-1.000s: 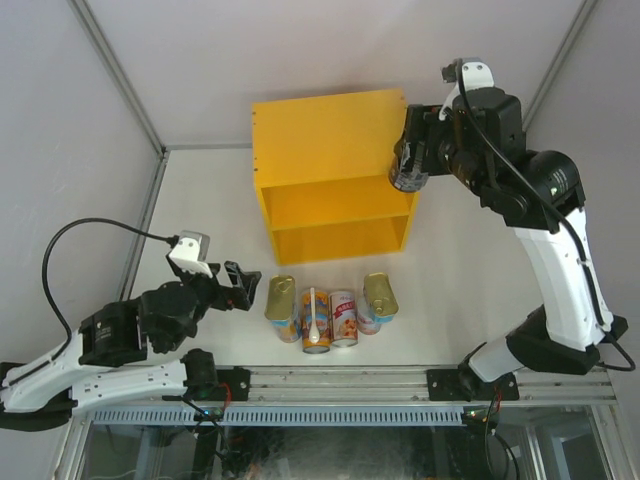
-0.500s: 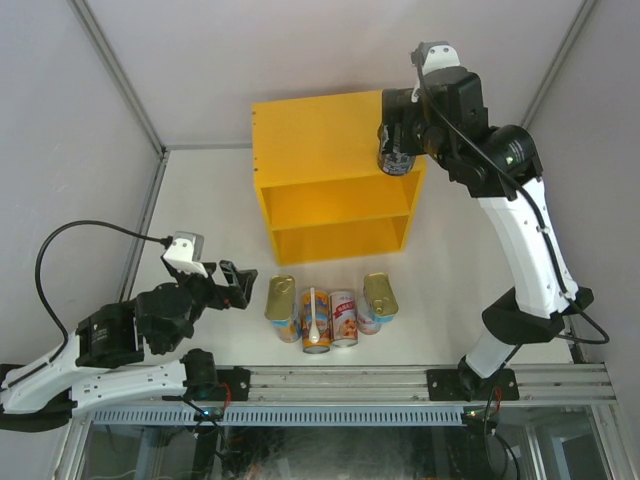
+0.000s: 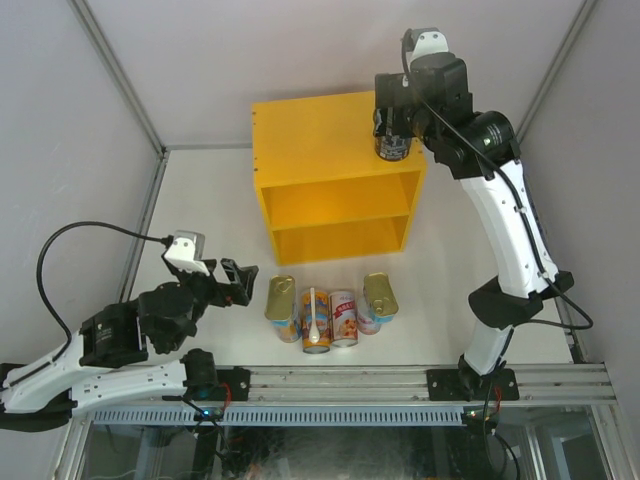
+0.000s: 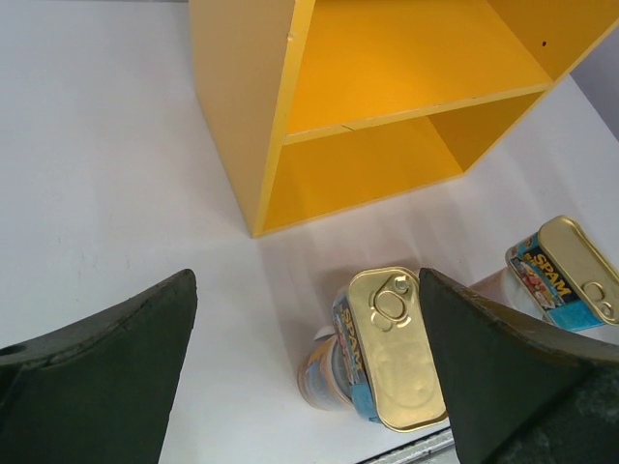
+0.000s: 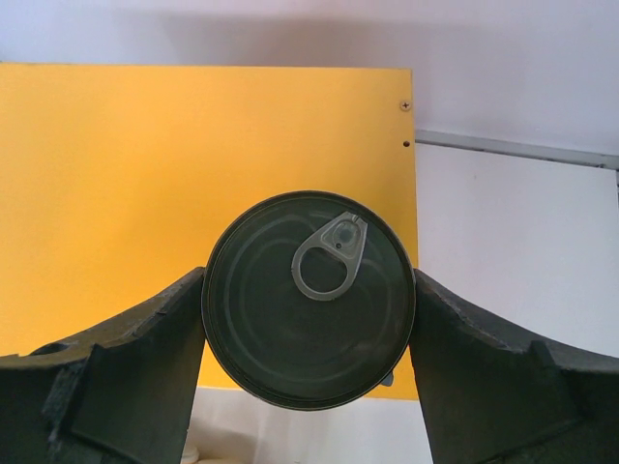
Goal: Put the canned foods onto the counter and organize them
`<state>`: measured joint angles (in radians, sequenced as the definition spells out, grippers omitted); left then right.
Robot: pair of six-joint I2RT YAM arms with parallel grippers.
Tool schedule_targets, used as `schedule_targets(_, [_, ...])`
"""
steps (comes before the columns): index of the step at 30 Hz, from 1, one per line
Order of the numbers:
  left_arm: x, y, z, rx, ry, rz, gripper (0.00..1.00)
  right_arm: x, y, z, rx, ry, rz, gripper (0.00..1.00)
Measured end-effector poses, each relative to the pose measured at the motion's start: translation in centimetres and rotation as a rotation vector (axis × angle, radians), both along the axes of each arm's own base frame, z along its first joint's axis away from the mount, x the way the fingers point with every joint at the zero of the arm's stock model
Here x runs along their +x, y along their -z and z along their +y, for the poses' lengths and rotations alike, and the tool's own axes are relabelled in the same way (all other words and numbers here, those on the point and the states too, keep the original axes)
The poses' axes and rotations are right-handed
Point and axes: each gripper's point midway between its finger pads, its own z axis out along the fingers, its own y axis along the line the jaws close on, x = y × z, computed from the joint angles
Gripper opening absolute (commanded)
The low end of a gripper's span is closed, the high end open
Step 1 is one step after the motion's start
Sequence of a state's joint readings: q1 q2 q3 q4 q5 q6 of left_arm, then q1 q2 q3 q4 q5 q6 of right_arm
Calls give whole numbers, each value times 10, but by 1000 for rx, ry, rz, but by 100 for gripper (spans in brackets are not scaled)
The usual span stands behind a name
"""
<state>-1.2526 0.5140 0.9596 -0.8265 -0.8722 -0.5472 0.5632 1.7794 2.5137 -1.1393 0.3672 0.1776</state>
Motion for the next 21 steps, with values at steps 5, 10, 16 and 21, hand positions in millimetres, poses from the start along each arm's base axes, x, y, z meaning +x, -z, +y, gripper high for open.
schedule_targets(5, [2, 6, -4, 18, 4, -6, 100, 13, 3, 3, 4, 3, -9, 19])
schedule_targets(10, [2, 11, -5, 31, 5, -6, 100, 27, 3, 9, 18, 2, -28, 40])
schedule_targets(16, [4, 11, -3, 32, -8, -13, 100, 44, 3, 13, 36, 0, -53, 58])
schedule_targets(21, [4, 12, -3, 34, -8, -14, 100, 51, 3, 10, 40, -2, -63, 67])
